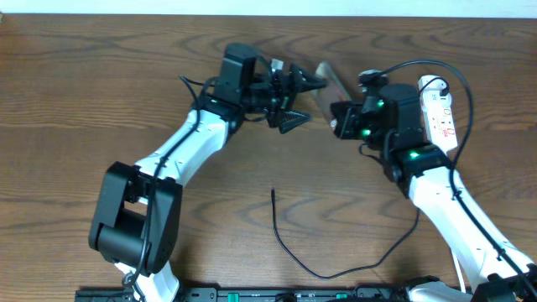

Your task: Plug charger to phone and switch on socket

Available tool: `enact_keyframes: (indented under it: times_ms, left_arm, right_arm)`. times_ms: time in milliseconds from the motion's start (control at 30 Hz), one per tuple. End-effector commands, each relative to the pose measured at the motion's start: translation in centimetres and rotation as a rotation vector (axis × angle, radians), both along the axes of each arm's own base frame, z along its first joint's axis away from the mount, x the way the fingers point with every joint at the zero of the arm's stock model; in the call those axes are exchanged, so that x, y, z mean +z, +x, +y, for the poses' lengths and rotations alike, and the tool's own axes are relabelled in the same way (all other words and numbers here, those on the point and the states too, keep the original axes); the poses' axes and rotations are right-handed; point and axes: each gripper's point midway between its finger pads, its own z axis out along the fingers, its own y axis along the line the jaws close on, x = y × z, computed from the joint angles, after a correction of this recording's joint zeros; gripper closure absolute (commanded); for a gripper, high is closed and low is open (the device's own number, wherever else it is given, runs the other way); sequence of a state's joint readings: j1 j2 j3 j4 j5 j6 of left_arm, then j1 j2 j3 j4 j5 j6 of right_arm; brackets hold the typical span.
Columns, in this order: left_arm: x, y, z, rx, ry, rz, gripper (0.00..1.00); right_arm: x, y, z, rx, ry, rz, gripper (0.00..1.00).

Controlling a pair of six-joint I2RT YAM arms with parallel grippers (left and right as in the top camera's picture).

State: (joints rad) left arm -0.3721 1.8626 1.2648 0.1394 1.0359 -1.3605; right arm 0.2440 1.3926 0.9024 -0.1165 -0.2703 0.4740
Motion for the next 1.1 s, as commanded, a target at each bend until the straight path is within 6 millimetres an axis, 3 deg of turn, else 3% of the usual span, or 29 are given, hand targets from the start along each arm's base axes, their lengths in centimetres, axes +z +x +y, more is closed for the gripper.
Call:
enact_keyframes:
  times_ms: [0,133,367,567,733,1067]
  left_arm:
    - [3.8,-0.2,1.7,-0.076,-0.079,-0.105,0.08]
    - [3.9,0.9,3.3,-0.053,-0.075,-0.147,0.08]
    - [5.7,3.1,5.4,0.004,-0.102,-0.268,0.08]
    - [8.4,4.3,6.0,0.049,-0.168,-0.302,0.08]
    - [9.0,4.7,6.1,0.078,-0.183,-0.296,0.08]
    - [9.5,5.8,6.4,0.148,-0.19,-0.292,0.08]
  right_arm:
    - [1.5,1.2,-2.0,-0.14,0.162,0.046,0.99]
    - [2.8,1.5,-1.8,-0.181,0.367,0.109,0.99]
    - [6.4,0.8,1.9,-0.123,0.692,0.216,0.99]
    - [9.2,0.6,4.3,-0.07,0.822,0.212,0.99]
    - [12.2,0.3,6.2,-0.01,0.903,0.149,0.99]
    - [12.4,-0.8,8.6,-0.002,0.962,0.221,0.99]
